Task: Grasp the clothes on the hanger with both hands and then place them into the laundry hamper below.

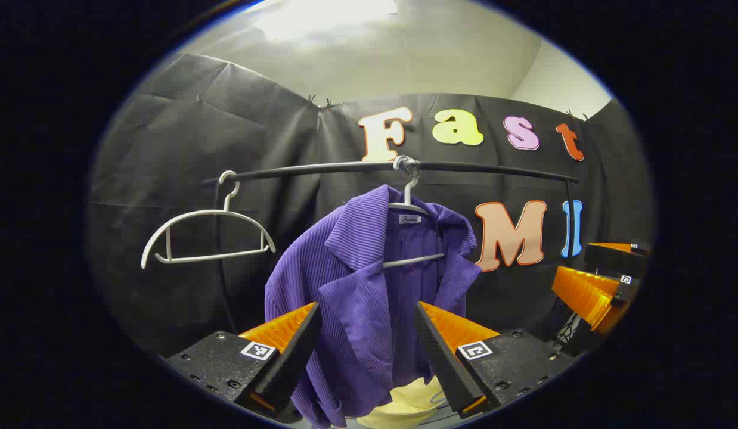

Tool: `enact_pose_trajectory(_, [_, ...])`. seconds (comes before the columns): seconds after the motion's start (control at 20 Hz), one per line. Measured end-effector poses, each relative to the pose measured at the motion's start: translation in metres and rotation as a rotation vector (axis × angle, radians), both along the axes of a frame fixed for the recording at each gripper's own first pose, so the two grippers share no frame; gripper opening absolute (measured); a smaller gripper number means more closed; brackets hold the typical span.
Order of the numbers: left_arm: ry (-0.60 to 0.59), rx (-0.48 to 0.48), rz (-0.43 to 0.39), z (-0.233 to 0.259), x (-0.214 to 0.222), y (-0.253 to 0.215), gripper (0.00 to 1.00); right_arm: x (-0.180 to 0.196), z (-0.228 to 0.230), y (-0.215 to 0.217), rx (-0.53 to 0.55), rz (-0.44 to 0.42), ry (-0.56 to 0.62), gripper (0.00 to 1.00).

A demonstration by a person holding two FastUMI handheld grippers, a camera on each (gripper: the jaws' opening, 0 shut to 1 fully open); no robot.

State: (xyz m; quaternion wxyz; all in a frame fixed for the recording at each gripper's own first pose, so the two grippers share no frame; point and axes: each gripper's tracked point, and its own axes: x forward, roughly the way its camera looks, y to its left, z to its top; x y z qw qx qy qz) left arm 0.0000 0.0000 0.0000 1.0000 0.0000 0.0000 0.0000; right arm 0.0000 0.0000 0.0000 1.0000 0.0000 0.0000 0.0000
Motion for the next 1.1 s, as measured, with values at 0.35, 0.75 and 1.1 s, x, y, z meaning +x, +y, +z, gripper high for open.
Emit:
enact_pose_trajectory(0.35, [0.014, -0.053, -0.047, 0.001, -0.017, 0.004, 0.92, -0.011, 0.005, 0.005, -0.005, -0.029, 0.008, 0.96])
enact_pose_trajectory(0.75, [0.042, -0.051, -0.036, -0.009, -0.022, 0.008, 0.92, -0.024, 0.001, 0.018, -0.006, -0.031, 0.008, 0.97])
enact_pose_trajectory(1.1, [0.030, -0.034, -0.028, -0.005, -0.022, 0.004, 0.92, -0.029, 0.008, 0.018, -0.002, -0.021, -0.018, 0.96])
